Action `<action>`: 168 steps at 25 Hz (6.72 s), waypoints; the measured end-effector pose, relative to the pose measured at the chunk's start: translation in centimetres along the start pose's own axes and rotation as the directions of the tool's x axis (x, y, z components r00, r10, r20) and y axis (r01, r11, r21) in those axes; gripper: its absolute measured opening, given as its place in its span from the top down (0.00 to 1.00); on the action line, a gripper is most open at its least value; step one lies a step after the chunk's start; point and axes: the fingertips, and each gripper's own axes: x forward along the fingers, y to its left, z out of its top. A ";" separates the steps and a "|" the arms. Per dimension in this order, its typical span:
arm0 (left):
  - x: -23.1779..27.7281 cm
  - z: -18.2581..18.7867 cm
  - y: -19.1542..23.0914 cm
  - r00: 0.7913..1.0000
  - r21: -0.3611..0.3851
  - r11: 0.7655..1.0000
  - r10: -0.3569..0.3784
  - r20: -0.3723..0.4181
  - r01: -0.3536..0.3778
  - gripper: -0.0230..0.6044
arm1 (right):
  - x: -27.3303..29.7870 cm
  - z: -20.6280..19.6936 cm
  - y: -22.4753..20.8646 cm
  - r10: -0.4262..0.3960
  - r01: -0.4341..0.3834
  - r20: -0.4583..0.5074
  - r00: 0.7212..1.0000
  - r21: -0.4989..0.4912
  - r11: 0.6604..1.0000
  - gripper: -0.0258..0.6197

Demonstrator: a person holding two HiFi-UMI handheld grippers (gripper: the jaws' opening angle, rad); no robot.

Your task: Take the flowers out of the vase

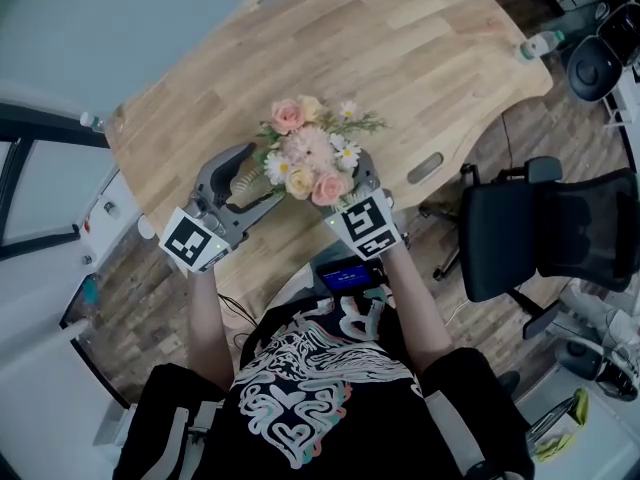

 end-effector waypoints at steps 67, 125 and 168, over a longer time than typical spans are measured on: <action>1.5 4.6 1.1 0.988 0.072 0.994 0.067 0.136 -0.077 0.93 | 3.2 -1.8 -0.2 -0.037 0.037 -0.012 0.999 -0.013 0.999 0.49; -1.5 17.3 -0.8 0.946 0.241 0.946 0.141 0.291 -0.215 0.93 | -9.2 12.7 -0.4 -0.139 0.103 0.367 0.920 0.117 0.988 0.49; -8.0 13.4 -2.7 0.930 0.140 0.938 0.279 0.240 -0.318 0.93 | -9.5 13.9 5.8 -0.056 0.019 0.388 0.920 0.099 0.995 0.95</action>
